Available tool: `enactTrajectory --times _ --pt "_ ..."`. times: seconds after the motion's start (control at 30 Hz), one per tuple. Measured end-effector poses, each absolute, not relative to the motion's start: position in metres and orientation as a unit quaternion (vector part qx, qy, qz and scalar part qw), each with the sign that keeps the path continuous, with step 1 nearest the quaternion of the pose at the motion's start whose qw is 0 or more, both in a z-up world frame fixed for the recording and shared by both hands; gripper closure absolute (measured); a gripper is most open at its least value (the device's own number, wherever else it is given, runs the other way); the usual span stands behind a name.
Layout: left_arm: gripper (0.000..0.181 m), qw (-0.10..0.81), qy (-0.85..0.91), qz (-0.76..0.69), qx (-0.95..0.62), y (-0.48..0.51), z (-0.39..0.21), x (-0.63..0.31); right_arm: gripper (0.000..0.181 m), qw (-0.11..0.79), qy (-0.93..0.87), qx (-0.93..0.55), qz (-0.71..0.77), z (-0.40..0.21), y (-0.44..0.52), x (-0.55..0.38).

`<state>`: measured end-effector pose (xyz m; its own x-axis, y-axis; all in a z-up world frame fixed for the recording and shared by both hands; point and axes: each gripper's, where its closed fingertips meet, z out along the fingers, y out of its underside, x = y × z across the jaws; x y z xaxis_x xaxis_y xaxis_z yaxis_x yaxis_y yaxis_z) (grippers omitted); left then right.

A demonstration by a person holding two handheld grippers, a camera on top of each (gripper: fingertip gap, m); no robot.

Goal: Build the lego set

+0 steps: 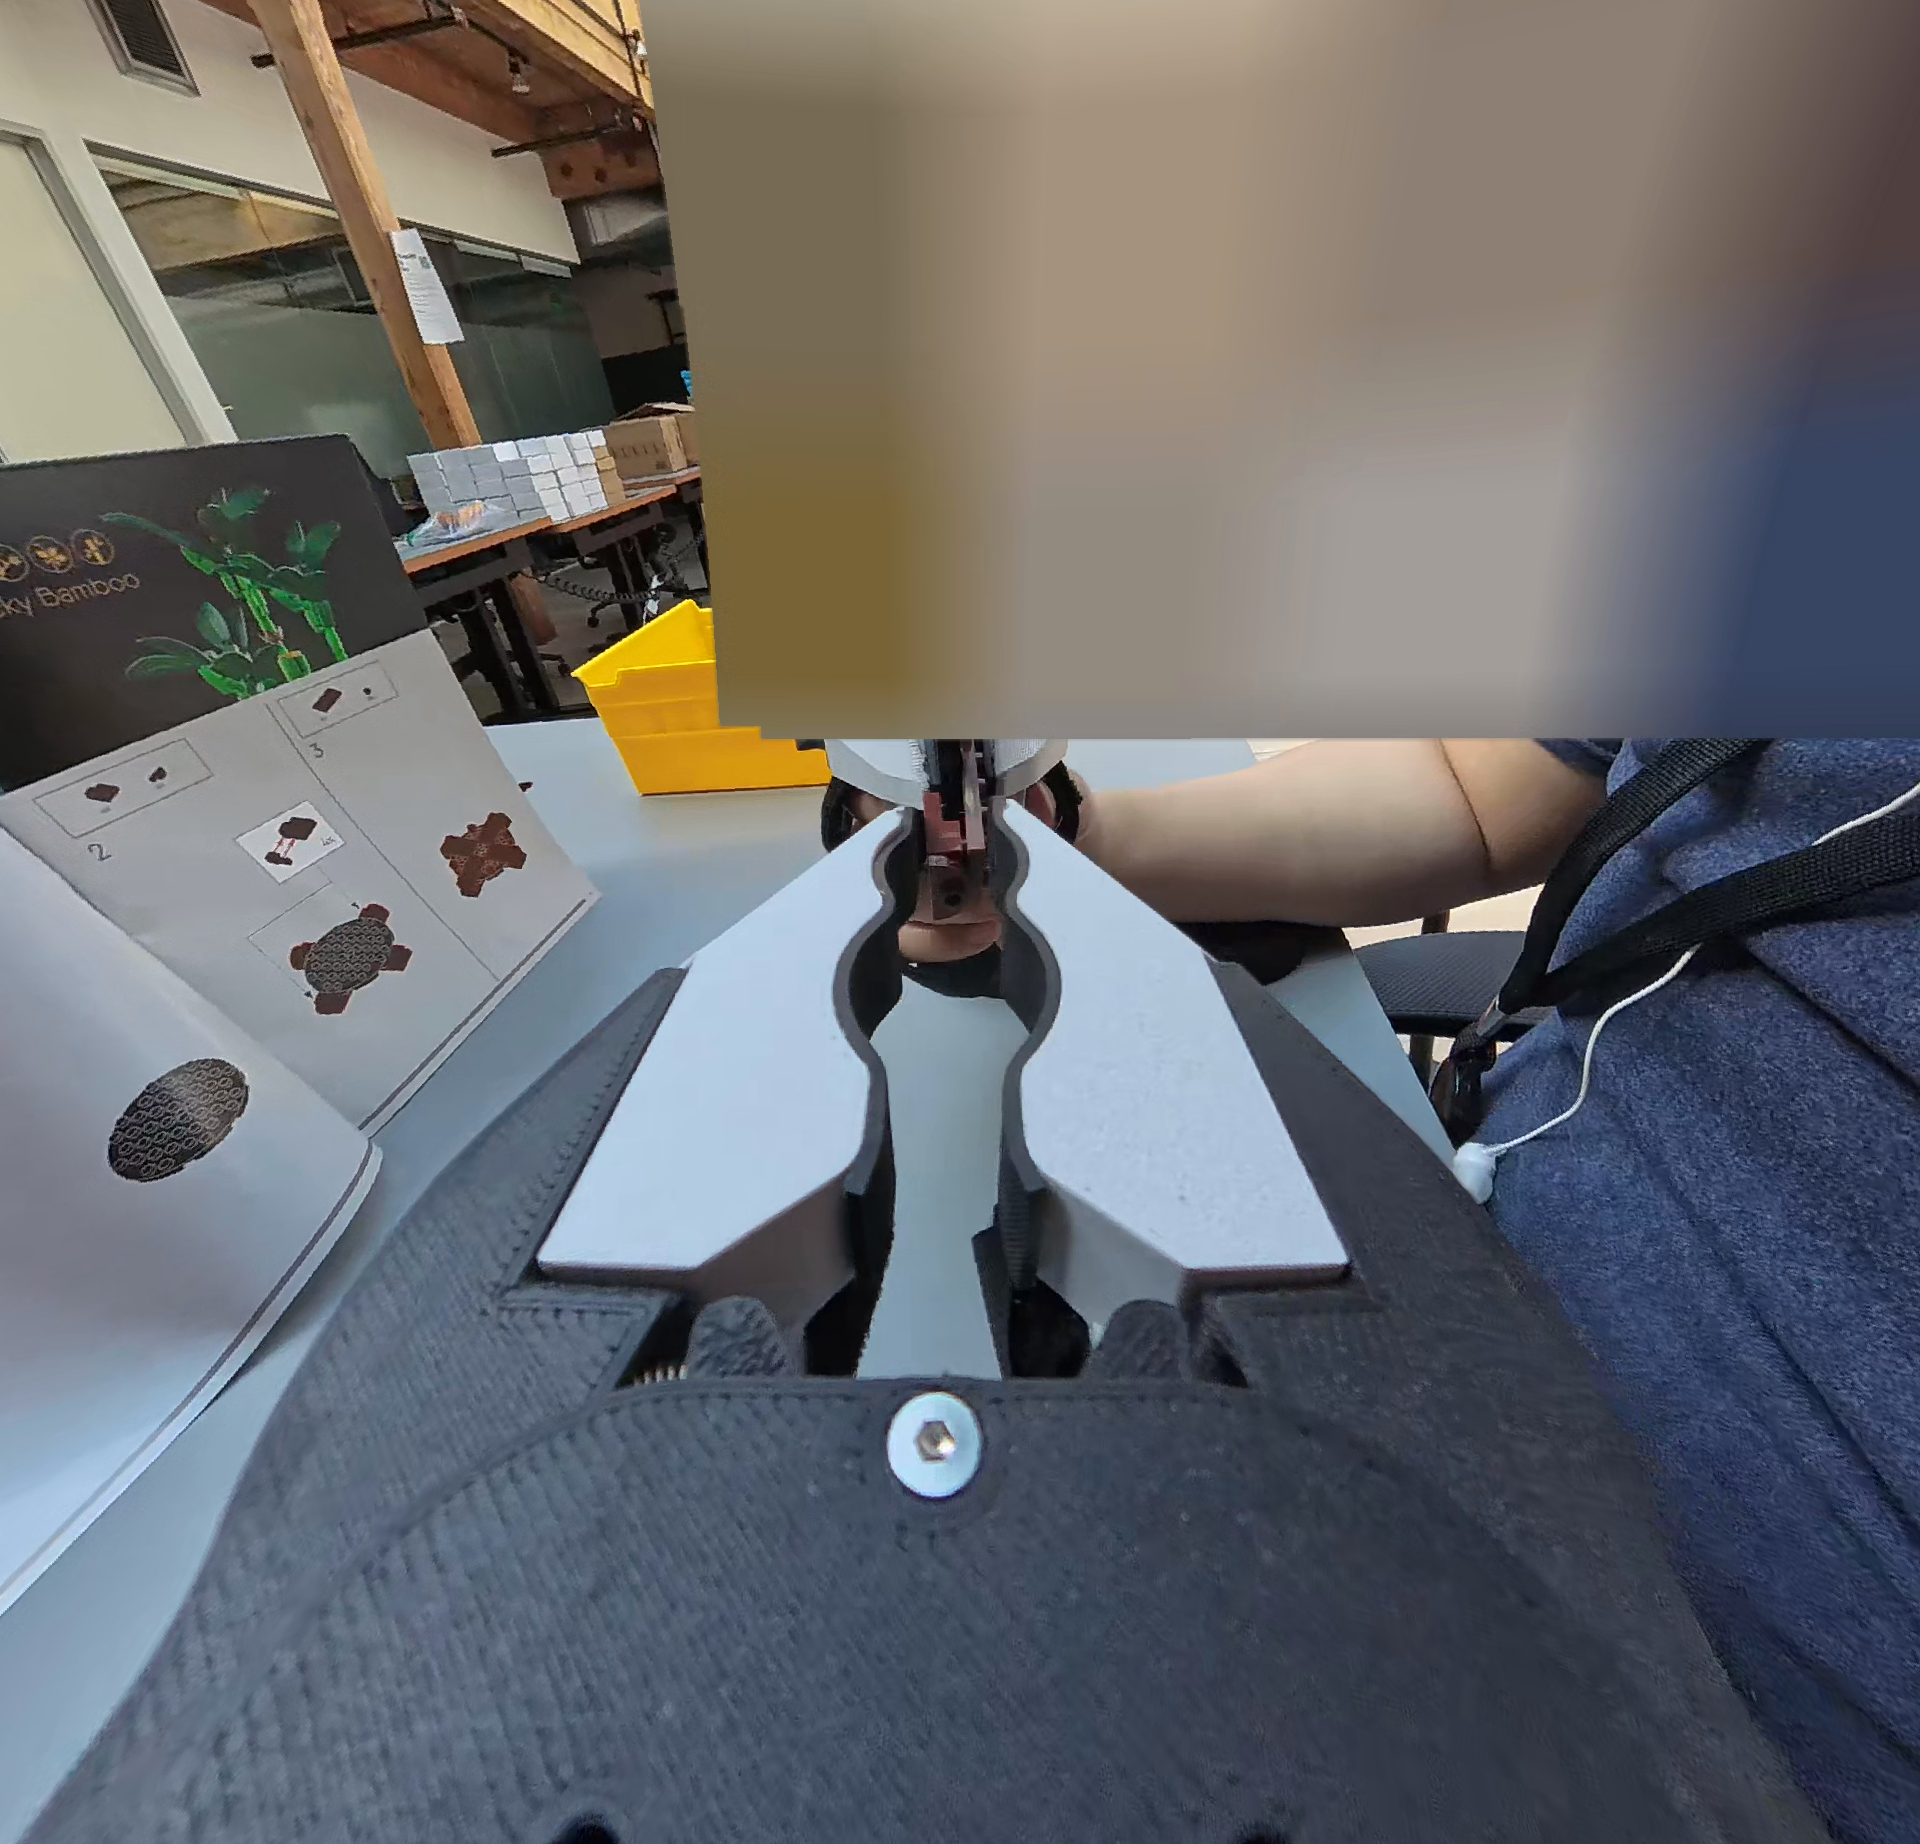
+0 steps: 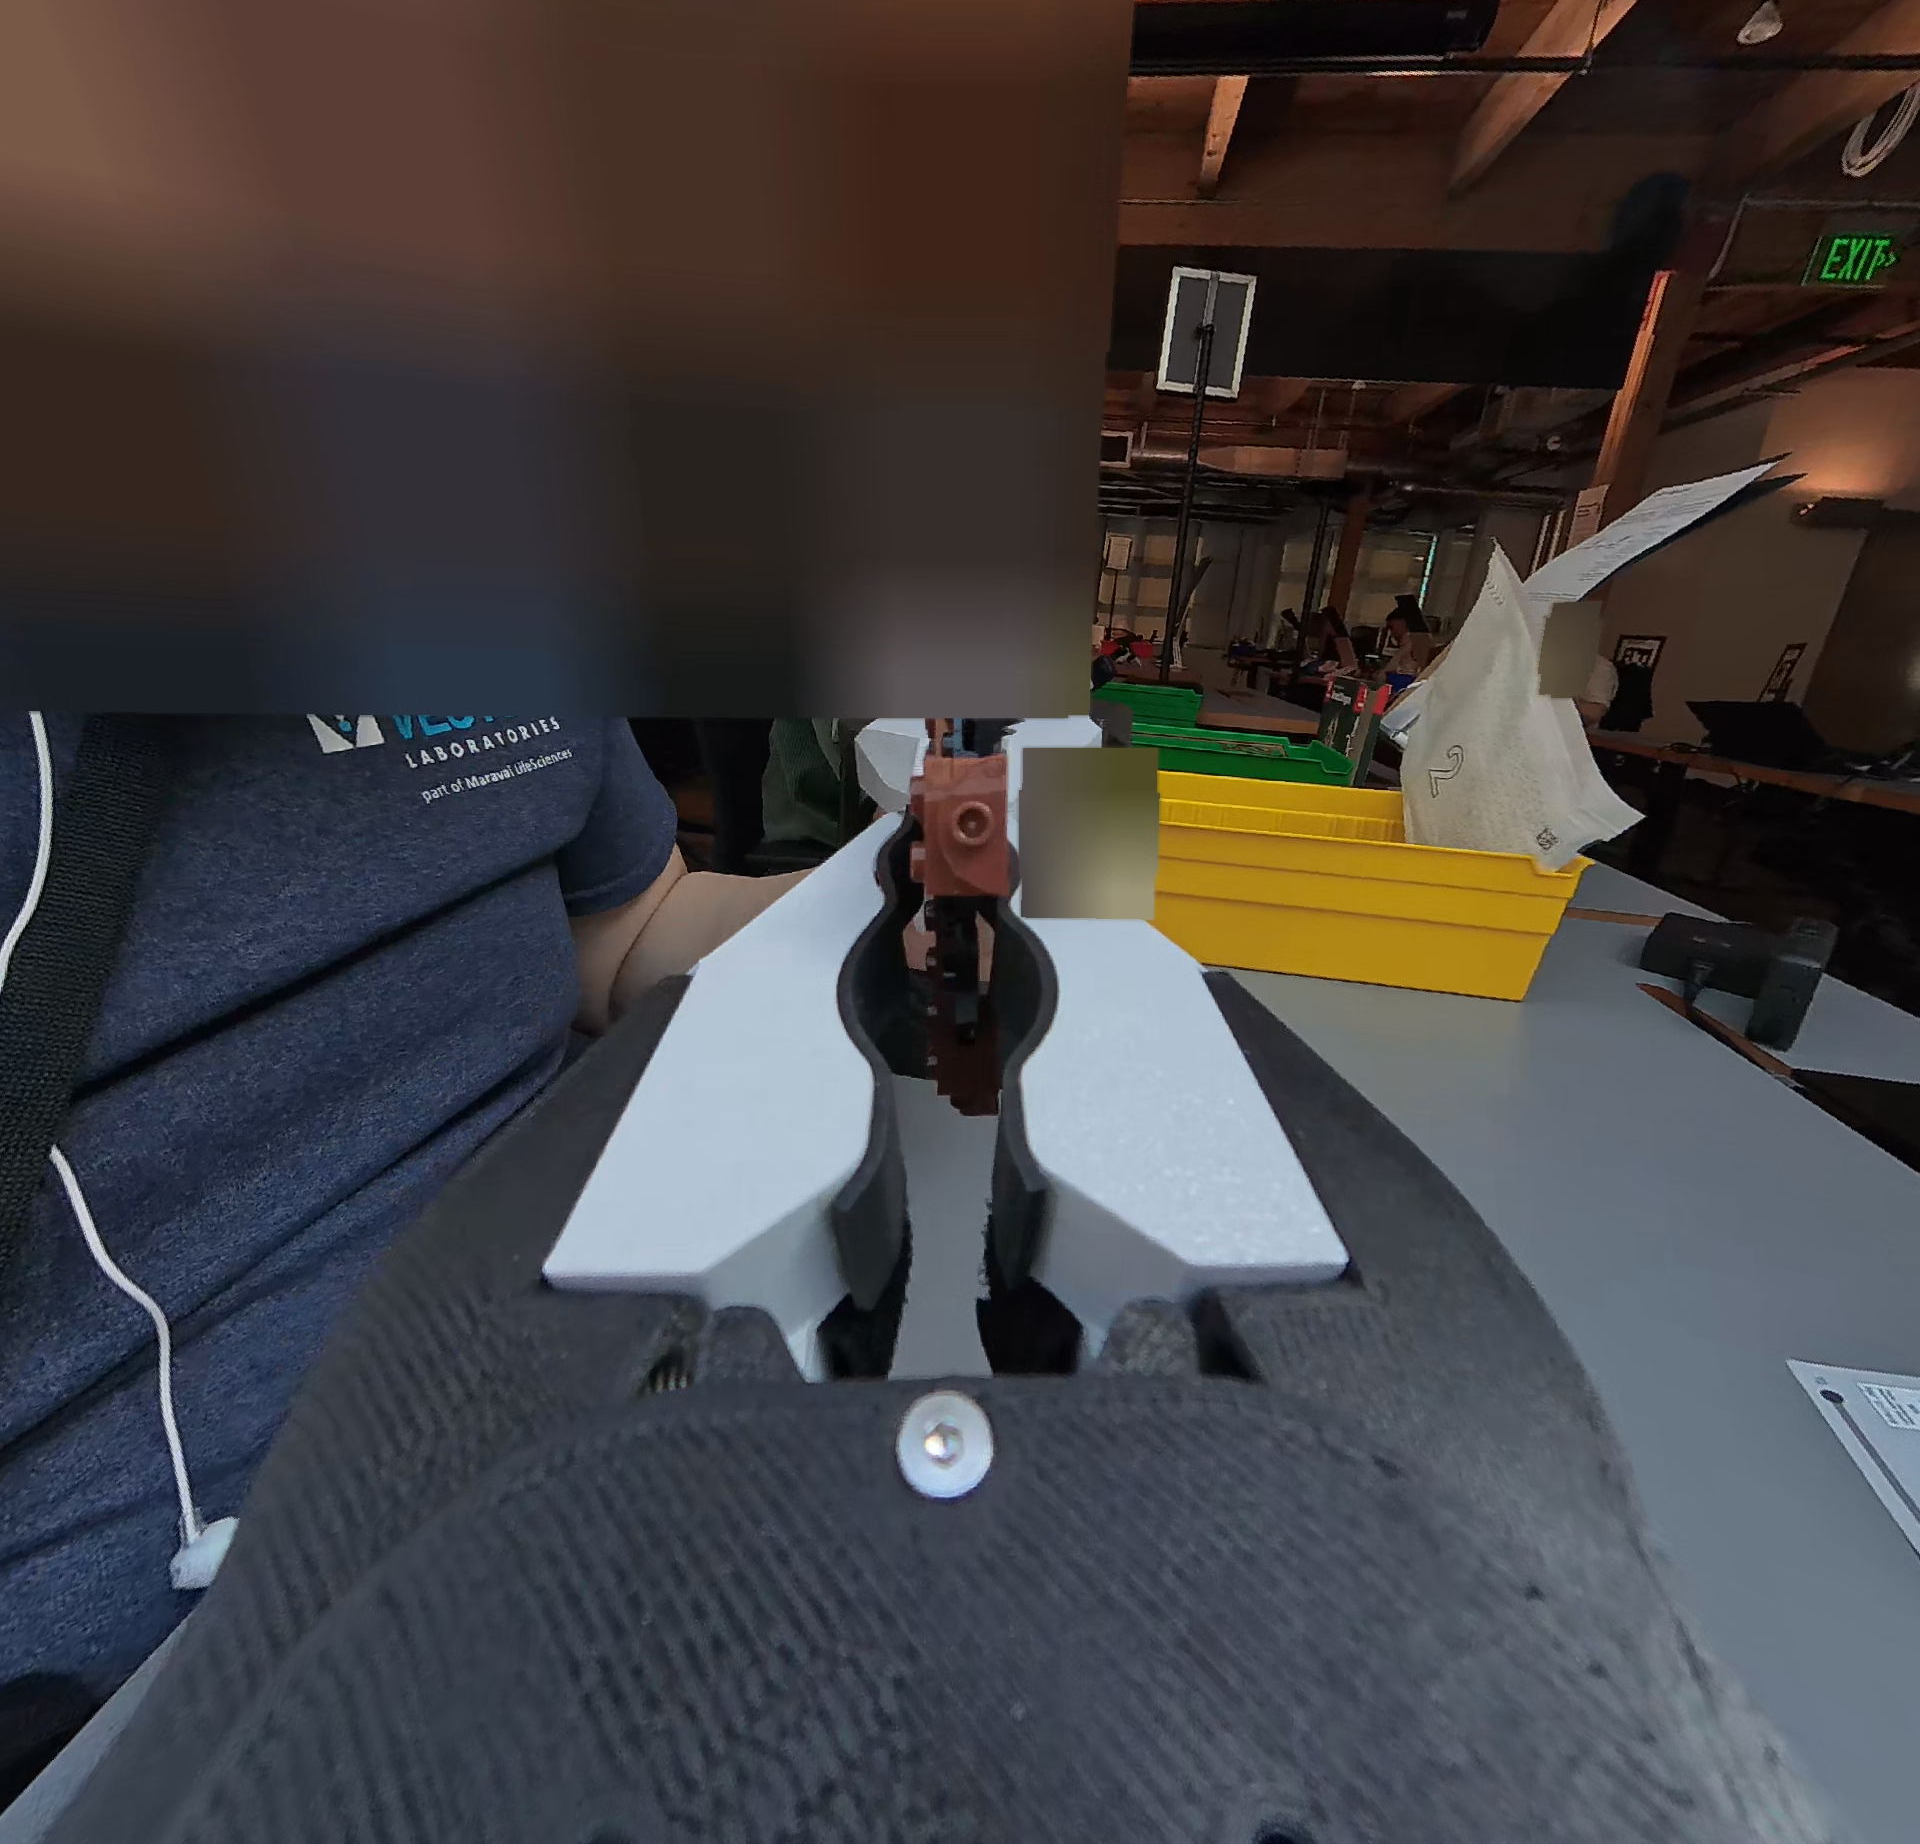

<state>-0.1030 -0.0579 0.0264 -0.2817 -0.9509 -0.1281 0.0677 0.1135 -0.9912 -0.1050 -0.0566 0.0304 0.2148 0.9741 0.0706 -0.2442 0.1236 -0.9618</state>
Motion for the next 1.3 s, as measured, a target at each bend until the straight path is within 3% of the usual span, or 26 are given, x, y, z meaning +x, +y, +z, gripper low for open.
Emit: enactTrajectory --times 0.27,0.37,1.3 --pt "0.164 0.468 0.590 -0.543 -0.371 -0.0604 0.0257 -0.1037 0.173 0.650 -0.399 -0.448 0.466 0.0331 -0.0558 -0.1043" --pt "0.172 0.474 0.589 -0.538 -0.373 -0.0586 0.0254 -0.1032 0.173 0.648 -0.403 -0.446 0.468 0.0330 -0.0572 -0.1054" --pt "0.172 0.507 0.591 -0.514 -0.361 -0.0620 0.0232 -0.0995 0.173 0.625 -0.389 -0.444 0.511 0.0339 -0.0595 -0.1081"
